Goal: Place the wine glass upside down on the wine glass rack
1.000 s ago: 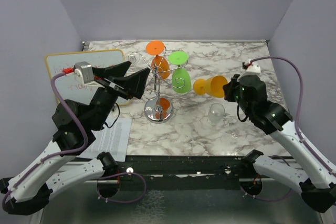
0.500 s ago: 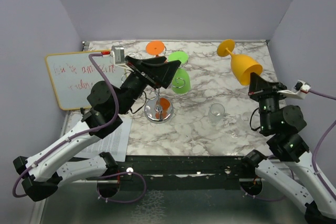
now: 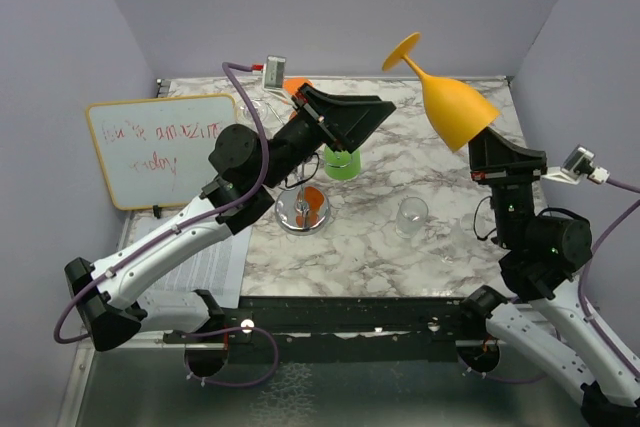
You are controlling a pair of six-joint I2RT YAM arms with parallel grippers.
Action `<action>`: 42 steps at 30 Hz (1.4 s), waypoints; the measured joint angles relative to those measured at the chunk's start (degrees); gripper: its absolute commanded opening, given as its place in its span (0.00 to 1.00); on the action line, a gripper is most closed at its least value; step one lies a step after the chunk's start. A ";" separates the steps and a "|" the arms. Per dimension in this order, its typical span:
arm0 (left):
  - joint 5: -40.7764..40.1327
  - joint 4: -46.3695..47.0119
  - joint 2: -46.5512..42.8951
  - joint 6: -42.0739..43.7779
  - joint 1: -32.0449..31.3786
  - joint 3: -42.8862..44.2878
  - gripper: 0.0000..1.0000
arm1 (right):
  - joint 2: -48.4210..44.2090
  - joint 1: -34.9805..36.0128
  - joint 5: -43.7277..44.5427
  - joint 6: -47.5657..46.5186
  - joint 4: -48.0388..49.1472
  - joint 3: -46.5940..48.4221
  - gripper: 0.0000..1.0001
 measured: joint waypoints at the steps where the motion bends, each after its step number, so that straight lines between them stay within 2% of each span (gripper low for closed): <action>1: 0.52 0.66 0.42 -0.94 0.00 0.00 0.86 | 0.66 0.00 -1.42 0.35 1.40 -0.04 0.01; 4: 1.20 2.71 1.79 -3.45 -0.02 -0.09 0.75 | 2.14 0.00 -5.16 1.88 5.84 -1.27 0.01; 12: -0.39 6.03 4.44 -8.63 -0.59 -0.44 0.65 | 4.17 0.00 -13.46 2.10 10.21 -2.89 0.01; 17: -4.24 7.56 4.55 -10.12 -1.22 -1.05 0.50 | 4.70 0.00 -18.34 1.20 11.43 -2.89 0.01; 21: -6.51 7.82 4.52 -10.51 -1.25 -1.60 0.34 | 5.40 0.00 -20.15 0.15 11.78 -2.86 0.01; 23: -7.28 8.24 4.52 -10.82 -1.25 -1.62 0.18 | 5.60 0.00 -20.68 -0.26 11.72 -2.89 0.01; 26: -8.22 9.29 4.50 -11.15 -1.42 -1.66 0.00 | 5.79 -0.20 -21.81 -1.05 11.78 -2.89 0.01; 33: -8.76 10.99 3.74 -10.69 -1.40 -2.27 0.00 | 6.12 -0.33 -24.81 -2.34 11.45 -2.89 0.01; 35: -8.74 11.21 3.45 -9.97 -1.40 -2.67 0.00 | 5.51 -0.33 -25.03 -2.47 10.56 -2.89 0.09; 39: -8.63 11.85 2.56 -8.02 -1.79 -3.89 0.00 | 4.00 -0.31 -26.43 -2.51 7.39 -2.89 0.43; 42: -8.79 11.89 2.01 -5.38 -1.77 -4.96 0.00 | 2.91 -0.22 -27.04 -2.95 4.42 -2.86 0.51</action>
